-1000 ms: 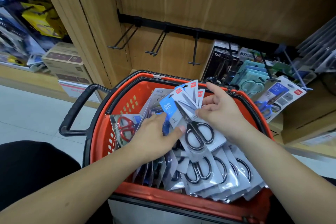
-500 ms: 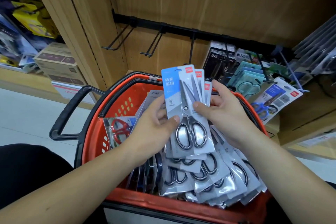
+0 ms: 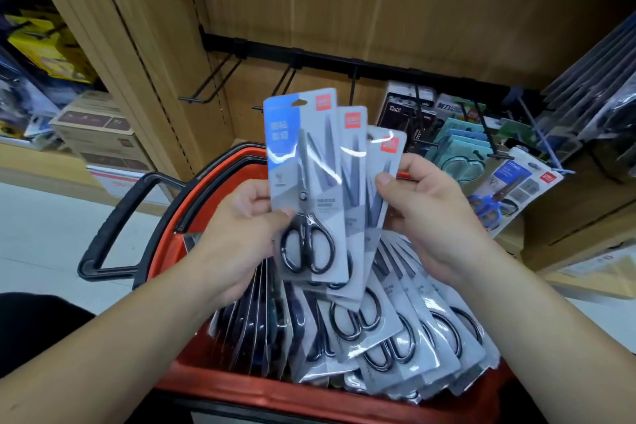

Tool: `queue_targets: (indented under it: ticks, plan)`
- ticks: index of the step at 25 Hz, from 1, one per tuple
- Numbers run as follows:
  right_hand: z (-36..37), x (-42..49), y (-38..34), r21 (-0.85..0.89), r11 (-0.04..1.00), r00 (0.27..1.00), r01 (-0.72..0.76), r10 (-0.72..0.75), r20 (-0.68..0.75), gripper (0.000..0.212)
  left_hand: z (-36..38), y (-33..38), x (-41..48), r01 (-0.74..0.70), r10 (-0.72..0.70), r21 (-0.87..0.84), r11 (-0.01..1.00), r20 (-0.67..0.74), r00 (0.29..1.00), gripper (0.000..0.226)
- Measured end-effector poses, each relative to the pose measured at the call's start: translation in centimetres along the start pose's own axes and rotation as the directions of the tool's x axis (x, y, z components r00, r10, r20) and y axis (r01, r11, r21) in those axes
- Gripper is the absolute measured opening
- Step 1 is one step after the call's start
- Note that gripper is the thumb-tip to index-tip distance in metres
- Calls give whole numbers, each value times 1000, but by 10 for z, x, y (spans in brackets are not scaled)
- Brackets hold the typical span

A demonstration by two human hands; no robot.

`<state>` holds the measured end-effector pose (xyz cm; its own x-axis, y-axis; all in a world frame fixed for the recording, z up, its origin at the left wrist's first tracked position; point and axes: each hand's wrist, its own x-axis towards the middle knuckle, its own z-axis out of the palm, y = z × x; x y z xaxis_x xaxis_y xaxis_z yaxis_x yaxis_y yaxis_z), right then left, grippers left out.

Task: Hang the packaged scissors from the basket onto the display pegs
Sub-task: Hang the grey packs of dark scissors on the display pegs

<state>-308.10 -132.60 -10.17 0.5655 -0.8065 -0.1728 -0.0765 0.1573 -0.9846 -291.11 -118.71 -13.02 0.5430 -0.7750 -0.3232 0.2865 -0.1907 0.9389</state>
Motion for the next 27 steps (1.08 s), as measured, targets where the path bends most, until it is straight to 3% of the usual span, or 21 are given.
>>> queue_targets:
  ticks: [10, 15, 21, 25, 27]
  plan:
    - [-7, 0, -7, -92, 989, 989, 117, -124, -78, 15, -11, 13, 5, -27, 30, -192, 981, 14, 999, 40]
    - [-10, 2, -9, -52, 984, 973, 171, -176, -146, 17, -4, 4, 4, -25, 21, -138, 990, -28, 999, 40]
    - [-7, 7, -4, -1, 992, 980, 127, -126, -155, 30, 5, 0, -2, -59, 62, -44, 997, 63, 996, 49]
    - [-12, 8, -6, -22, 993, 975, 120, -122, -185, 32, 9, 4, -7, -60, 67, -84, 995, 85, 994, 45]
    - [-22, 6, -10, -53, 993, 966, 101, -111, -235, 44, 9, 8, -9, -67, 74, -105, 992, 63, 995, 44]
